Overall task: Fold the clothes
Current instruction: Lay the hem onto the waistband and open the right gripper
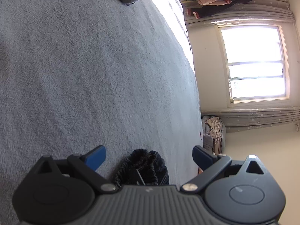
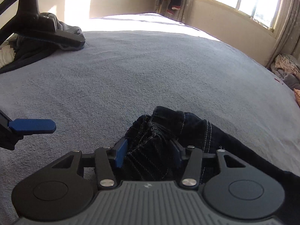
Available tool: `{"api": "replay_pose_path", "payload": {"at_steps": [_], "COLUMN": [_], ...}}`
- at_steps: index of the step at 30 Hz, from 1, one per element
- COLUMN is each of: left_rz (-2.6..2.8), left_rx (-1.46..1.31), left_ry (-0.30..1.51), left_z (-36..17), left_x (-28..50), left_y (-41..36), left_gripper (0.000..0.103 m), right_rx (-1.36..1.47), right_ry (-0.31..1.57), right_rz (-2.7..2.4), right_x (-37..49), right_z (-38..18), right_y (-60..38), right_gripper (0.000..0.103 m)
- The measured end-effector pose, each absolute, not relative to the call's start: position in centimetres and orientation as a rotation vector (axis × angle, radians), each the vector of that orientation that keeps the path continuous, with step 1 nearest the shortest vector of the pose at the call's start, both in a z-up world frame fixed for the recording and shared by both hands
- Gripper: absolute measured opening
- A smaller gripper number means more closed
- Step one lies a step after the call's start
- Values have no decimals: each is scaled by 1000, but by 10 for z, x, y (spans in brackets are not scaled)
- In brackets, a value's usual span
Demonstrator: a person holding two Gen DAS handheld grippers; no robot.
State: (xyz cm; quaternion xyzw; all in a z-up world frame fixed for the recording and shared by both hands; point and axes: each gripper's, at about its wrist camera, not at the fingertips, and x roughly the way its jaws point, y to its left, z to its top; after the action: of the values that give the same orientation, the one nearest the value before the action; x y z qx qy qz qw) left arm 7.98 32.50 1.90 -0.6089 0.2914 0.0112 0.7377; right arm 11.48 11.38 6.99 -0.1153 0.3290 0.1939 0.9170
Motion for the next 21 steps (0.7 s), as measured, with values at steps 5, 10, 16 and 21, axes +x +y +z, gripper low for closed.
{"api": "replay_pose_path", "payload": {"at_steps": [5, 10, 16, 21], "left_rz": [-7, -37, -150, -210], "left_rx": [-1323, -1274, -1196, -1156], "left_ry": [661, 667, 702, 719], "left_z": [17, 17, 19, 17], "left_x": [87, 94, 106, 114], "left_y": [316, 311, 294, 282], "left_gripper": [99, 99, 99, 99], "right_rx": [-56, 94, 108, 126], "right_ry": [573, 532, 492, 482], "right_rz": [324, 372, 374, 400], "right_x": [72, 49, 43, 32], "right_z": [64, 66, 71, 72], "right_y": [80, 64, 60, 54], "right_gripper": [16, 16, 53, 55]}}
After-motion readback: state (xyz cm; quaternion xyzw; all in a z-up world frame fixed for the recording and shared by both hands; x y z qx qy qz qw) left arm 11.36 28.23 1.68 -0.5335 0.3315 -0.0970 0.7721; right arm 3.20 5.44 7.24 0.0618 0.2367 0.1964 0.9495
